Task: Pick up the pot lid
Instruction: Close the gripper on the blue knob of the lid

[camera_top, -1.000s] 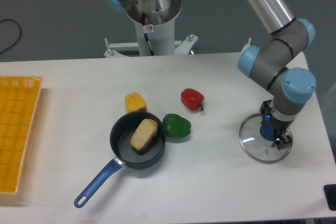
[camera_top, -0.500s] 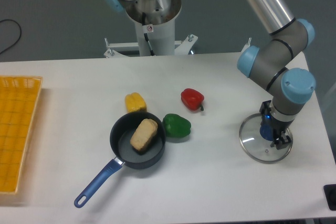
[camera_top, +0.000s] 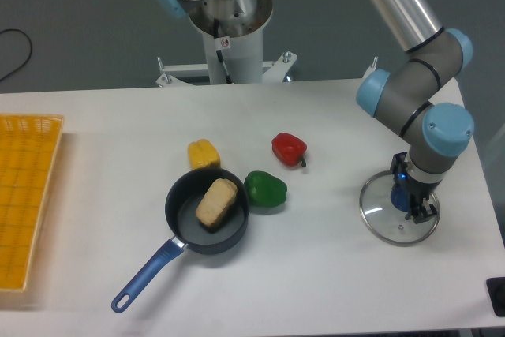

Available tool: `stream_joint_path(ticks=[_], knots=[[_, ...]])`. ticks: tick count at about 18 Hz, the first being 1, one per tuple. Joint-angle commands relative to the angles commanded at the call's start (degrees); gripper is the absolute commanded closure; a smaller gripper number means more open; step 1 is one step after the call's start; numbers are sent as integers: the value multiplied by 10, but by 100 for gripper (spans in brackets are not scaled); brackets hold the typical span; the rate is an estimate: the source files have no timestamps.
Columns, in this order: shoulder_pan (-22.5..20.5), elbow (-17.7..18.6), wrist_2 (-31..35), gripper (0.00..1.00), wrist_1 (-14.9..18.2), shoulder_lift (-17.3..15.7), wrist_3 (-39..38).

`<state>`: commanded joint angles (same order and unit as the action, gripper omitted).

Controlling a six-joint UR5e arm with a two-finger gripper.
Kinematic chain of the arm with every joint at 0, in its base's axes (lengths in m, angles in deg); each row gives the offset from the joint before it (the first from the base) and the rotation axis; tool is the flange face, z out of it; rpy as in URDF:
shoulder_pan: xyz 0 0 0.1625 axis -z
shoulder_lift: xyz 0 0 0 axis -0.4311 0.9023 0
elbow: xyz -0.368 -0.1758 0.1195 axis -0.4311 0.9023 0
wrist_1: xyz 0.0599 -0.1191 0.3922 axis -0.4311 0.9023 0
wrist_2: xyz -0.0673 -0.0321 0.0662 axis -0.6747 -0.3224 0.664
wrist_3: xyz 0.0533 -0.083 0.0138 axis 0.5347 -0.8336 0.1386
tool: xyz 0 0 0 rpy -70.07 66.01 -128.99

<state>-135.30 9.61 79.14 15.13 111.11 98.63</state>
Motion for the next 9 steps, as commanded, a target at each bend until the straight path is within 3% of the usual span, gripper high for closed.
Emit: stream_joint_path(ticks=[9], knots=[[3, 0, 0, 37, 0, 1, -8]])
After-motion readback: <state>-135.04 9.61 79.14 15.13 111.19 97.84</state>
